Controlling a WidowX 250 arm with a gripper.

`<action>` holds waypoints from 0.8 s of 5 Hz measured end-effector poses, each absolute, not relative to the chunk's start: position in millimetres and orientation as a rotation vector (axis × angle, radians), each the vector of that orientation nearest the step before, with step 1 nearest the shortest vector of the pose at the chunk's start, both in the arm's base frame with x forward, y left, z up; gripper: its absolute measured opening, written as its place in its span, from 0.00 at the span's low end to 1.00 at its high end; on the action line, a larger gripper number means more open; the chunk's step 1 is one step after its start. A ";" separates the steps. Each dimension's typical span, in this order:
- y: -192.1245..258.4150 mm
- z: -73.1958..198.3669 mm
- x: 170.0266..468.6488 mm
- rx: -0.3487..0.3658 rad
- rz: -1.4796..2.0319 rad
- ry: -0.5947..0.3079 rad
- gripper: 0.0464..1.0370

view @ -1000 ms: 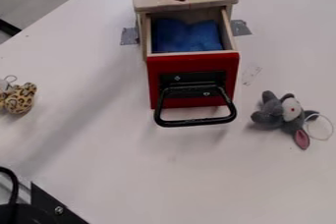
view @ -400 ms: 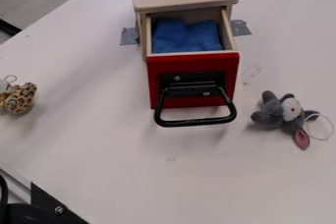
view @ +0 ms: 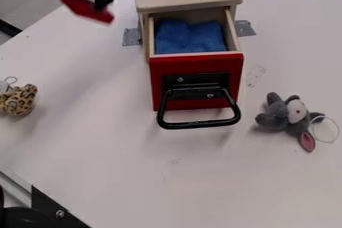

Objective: Take the red object out of the drawer and put it on the right side of the table.

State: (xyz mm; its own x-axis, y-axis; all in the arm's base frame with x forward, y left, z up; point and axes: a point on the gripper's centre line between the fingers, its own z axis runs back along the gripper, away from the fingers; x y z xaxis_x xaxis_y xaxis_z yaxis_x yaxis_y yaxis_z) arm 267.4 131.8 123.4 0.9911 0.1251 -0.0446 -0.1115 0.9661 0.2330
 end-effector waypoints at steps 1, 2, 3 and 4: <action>136.1 95.6 260.0 0.223 0.102 0.128 0.45; 140.6 83.2 256.1 0.220 0.111 0.149 0.45; 143.9 68.1 249.7 0.206 0.137 0.175 0.45; 144.2 59.3 246.3 0.181 0.210 0.193 0.45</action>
State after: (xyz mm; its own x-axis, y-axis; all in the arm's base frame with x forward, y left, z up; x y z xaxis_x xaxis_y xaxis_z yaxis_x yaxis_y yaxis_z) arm 246.3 144.2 59.3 0.9596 0.2237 -0.1705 -0.1891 0.9618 0.1977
